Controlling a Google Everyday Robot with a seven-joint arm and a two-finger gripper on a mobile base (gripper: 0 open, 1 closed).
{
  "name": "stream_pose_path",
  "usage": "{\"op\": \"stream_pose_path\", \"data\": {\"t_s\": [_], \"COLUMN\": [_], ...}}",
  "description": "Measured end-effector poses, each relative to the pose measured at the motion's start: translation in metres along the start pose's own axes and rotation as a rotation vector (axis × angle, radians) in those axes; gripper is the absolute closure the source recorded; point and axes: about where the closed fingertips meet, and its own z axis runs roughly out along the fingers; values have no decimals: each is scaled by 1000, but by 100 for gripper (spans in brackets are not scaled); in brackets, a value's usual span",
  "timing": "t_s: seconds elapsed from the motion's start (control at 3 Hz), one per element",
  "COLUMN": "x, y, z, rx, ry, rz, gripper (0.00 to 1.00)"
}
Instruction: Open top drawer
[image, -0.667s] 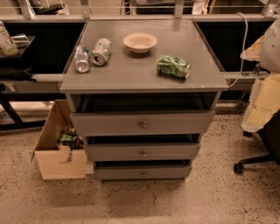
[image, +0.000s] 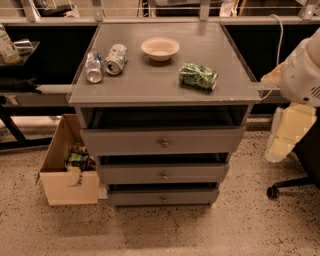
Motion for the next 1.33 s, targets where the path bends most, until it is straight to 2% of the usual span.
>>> {"op": "stream_pose_path", "data": {"t_s": [0.67,1.0,1.33], "x": [-6,-6,-6], "y": [14,18,18], "z": [95,145,145], "rx": [-85,-129,-129], "ry": [3,-22,-22], "rz": [-104,-109,-109], "gripper": [0,0,0]}}
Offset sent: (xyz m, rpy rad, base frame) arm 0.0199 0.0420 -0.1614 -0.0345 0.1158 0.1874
